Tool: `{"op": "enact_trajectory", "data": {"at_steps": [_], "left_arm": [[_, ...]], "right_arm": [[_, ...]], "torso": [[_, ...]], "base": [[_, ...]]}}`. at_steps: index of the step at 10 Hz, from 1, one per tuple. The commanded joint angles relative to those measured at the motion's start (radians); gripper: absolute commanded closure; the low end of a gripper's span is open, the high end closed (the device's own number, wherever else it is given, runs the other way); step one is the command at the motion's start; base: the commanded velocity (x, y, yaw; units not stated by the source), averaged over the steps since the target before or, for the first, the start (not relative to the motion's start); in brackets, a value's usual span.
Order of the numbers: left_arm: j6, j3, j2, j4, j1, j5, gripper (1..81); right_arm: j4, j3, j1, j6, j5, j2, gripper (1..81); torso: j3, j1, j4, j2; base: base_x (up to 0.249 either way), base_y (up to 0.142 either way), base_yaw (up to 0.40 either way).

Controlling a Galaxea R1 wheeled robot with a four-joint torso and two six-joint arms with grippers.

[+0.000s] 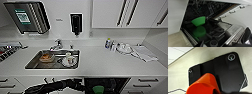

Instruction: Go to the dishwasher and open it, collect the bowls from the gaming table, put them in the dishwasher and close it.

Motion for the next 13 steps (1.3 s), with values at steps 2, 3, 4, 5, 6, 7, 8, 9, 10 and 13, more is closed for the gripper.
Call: {"op": "enact_trajectory", "data": {"at_steps": [2,3,4,5,6,7,8,9,10,13], "left_arm": [[0.019,0.067,-0.074,-0.006,0.038,0.034,1.0],[0.038,0.05,-0.082,-0.006,0.078,0.034,1.0],[0.05,0.035,-0.088,-0.006,0.104,0.034,1.0],[0.061,0.034,-0.102,-0.006,0.132,0.034,1.0],[0.073,0.034,-0.117,-0.006,0.159,0.034,1.0],[0.079,0.032,-0.136,-0.006,0.195,0.03,1.0],[0.086,0.031,-0.154,-0.006,0.222,-0.002,1.0],[0.095,0.031,-0.165,-0.006,0.262,-0.028,1.0],[0.119,0.029,-0.169,-0.006,0.299,-0.042,1.0],[0.176,-0.049,-0.146,-0.006,0.425,-0.097,1.0]], "right_arm": [[-0.001,0.107,0.07,0.067,-0.016,-0.115,81.1],[-0.001,0.122,0.084,0.084,-0.016,-0.134,81.1],[-0.001,0.14,0.098,0.097,-0.019,-0.154,81.1],[-0.001,0.161,0.11,0.111,-0.019,-0.174,81.1],[-0.002,0.202,0.124,0.133,-0.019,-0.215,81.1],[-0.003,0.243,0.138,0.148,-0.018,-0.253,81.1],[-0.003,0.28,0.153,0.157,-0.018,-0.286,81.1],[-0.001,0.297,0.168,0.165,-0.018,-0.303,81.1],[-0.001,0.314,0.187,0.176,-0.018,-0.322,81.1],[-0.003,0.351,0.242,0.209,-0.018,-0.367,81.1]], "torso": [[0.0,0.0,0.0,0.0],[0.0,0.0,0.0,0.0],[0.0,0.0,0.0,0.0],[0.0,0.0,0.0,0.0],[0.0,0.0,0.0,0.0],[0.0,0.0,0.0,0.0],[0.0,0.0,0.0,0.0],[0.0,0.0,0.0,0.0],[0.0,0.0,0.0,0.0],[0.0,0.0,0.0,0.0]], "base": [[0.0,0.0,0.0],[0.0,0.0,0.0],[0.0,0.0,0.0],[0.0,0.0,0.0],[0.0,0.0,0.0],[0.0,0.0,0.0],[0.0,0.0,0.0],[0.0,0.0,0.0],[0.0,0.0,0.0],[0.0,0.0,0.0]]}}
